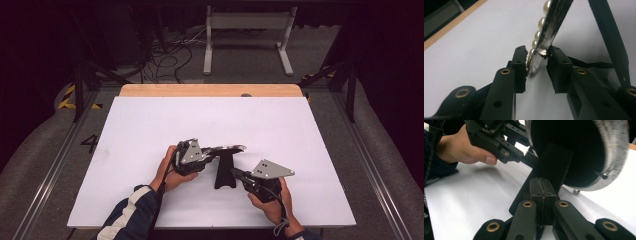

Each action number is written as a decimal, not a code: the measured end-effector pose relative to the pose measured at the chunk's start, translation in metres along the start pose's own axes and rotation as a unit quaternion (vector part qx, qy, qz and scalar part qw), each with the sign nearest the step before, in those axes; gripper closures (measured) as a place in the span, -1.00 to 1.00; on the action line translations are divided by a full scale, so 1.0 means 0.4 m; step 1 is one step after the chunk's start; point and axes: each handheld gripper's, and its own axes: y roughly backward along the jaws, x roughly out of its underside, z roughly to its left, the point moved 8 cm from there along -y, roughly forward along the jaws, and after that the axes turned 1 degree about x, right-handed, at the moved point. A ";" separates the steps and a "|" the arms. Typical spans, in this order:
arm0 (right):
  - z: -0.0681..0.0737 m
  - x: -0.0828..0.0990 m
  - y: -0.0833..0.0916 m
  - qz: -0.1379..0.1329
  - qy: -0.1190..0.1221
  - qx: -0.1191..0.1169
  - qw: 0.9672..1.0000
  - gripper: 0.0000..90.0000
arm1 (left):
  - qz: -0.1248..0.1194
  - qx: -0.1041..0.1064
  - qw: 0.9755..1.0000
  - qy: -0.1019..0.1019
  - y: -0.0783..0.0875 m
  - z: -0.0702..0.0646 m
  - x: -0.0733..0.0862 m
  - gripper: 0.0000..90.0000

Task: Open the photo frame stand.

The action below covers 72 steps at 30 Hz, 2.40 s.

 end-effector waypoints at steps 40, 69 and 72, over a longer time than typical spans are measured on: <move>0.087 0.072 -0.160 0.093 0.034 0.030 0.995 1.00 | -0.012 -0.006 1.000 -0.002 -0.001 -0.006 -0.010 0.67; 0.053 0.076 -0.145 0.089 0.012 0.031 0.995 1.00 | -0.015 -0.005 1.000 0.027 -0.034 0.000 0.006 0.68; 0.053 0.075 -0.143 0.090 0.012 0.033 0.995 1.00 | -0.015 -0.004 0.999 0.028 -0.034 0.000 0.006 0.68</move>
